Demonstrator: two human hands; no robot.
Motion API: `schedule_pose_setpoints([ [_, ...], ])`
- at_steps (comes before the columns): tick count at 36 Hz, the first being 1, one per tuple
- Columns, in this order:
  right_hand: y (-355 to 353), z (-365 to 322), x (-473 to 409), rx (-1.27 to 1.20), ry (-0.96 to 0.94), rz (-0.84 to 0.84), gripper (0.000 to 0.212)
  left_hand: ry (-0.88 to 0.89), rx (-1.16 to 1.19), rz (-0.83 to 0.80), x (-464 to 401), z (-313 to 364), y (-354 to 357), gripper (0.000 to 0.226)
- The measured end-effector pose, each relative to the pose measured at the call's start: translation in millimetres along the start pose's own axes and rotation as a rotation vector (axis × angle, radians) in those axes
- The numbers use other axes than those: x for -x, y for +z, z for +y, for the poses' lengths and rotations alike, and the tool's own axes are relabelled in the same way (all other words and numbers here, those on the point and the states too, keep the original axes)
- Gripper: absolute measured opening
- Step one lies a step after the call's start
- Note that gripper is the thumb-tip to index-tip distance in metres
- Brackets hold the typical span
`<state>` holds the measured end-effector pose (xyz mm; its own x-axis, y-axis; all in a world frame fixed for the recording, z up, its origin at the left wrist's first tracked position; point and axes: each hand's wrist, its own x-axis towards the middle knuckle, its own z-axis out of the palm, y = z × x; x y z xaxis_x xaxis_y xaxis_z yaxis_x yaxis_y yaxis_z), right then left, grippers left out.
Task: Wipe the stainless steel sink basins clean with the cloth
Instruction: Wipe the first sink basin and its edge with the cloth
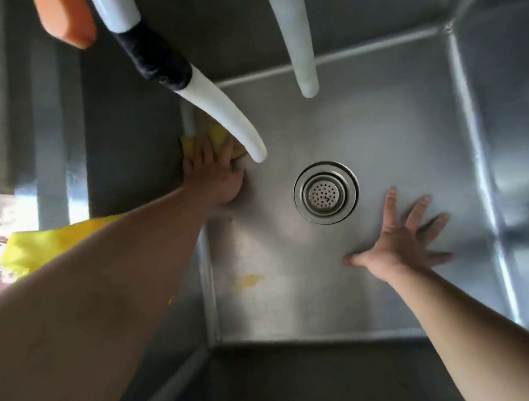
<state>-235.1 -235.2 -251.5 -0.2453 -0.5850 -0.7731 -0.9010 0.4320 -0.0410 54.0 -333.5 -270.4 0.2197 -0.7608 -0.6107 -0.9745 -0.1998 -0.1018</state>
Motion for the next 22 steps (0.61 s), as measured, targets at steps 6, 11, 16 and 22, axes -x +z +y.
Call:
schedule_pose_setpoints([
  [6,5.9,7.4,3.6,0.043,-0.022,0.031,0.147,-0.006,0.012,-0.171,59.8,3.3,47.0,0.069],
  [11,10.3,4.4,5.7,0.141,-0.055,0.054,0.131,0.020,0.025,-0.306,103.2,0.0,71.4,0.067],
  [16,32.3,4.4,36.0,0.453,-0.421,-0.027,0.095,0.104,-0.042,-0.508,140.2,-13.8,83.0,0.072],
  [22,34.1,-0.2,59.0,0.404,-0.396,-0.228,0.078,0.135,-0.094,-0.664,179.0,-18.5,91.8,0.073],
])
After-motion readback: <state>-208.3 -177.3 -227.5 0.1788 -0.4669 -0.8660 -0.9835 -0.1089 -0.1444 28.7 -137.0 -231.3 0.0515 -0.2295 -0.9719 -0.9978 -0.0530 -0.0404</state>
